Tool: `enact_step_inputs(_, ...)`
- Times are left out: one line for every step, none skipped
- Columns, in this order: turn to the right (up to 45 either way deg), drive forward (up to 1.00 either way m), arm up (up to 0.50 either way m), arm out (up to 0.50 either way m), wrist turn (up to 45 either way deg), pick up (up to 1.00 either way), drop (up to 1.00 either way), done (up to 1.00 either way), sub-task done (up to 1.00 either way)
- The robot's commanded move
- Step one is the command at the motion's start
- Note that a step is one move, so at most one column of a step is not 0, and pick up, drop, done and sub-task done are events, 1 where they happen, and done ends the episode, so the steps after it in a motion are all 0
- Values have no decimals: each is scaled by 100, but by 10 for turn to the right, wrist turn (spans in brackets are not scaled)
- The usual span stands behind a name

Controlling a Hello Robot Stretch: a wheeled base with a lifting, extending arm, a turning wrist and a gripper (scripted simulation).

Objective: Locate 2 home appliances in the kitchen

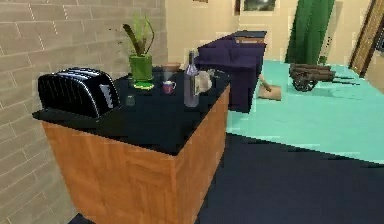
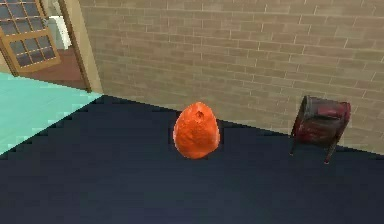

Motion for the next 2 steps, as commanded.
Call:
enact_step_inputs(-120,0,0,0,0,0,0,0,0)
enact_step_inputs(-30,0,0,0,0,0,0,0,0)
